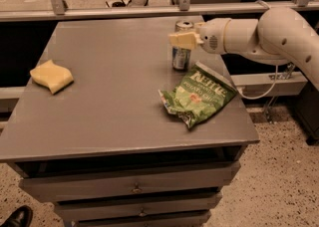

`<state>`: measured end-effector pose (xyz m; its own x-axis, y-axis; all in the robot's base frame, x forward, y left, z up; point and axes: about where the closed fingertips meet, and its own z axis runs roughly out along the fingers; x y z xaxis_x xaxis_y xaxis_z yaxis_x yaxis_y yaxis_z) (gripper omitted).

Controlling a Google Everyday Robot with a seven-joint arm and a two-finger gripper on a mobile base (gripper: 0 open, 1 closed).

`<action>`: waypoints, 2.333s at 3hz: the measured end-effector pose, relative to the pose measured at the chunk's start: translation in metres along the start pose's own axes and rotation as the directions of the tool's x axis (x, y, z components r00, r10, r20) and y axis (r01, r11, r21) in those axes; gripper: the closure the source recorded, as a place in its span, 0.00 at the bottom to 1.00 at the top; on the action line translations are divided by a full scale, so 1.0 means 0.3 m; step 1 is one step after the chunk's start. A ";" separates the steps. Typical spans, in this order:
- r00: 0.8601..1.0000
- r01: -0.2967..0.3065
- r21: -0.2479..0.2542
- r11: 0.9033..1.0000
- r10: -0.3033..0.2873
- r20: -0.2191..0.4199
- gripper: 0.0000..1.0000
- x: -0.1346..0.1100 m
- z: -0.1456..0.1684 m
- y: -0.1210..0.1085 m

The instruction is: Move redbull can near green jalapeno chip bag

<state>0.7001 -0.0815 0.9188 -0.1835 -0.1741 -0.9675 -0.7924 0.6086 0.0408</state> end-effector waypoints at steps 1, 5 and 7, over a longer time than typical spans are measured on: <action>1.000 -0.010 0.013 1.000 0.010 -0.012 1.00 0.029 -0.048 0.000; 0.999 -0.041 -0.009 0.999 0.041 -0.036 0.01 0.095 -0.098 0.035; 1.000 0.003 -0.018 1.000 -0.003 0.022 0.00 0.200 -0.286 0.007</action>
Offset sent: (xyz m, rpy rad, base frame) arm -0.0248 -0.0381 -0.0123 -0.0207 0.0468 -0.0395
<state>0.6374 -0.1571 0.8824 -0.1686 -0.1590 -0.9728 -0.8035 0.5938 0.0422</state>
